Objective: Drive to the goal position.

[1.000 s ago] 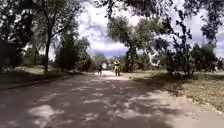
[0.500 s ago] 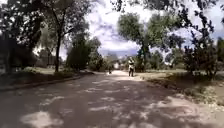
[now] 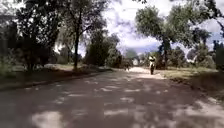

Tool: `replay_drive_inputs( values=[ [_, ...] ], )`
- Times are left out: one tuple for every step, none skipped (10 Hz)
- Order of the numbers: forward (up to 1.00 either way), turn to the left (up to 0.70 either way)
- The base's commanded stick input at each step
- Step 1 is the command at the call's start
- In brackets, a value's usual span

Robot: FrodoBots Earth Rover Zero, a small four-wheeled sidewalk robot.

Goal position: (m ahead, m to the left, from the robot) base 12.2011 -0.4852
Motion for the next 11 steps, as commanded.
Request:
replay_drive_inputs(
  values=[
    [0.85, 0.0],
    [0.85, 0.0],
    [0.85, 0.0],
    [0.85, 0.0],
    [0.85, 0.0],
    [0.85, 0.0],
    [0.85, 0.0],
    [0.85, 0.0],
    [0.85, 0.0],
    [0.85, 0.0],
    [0.85, 0.0]
  ],
)
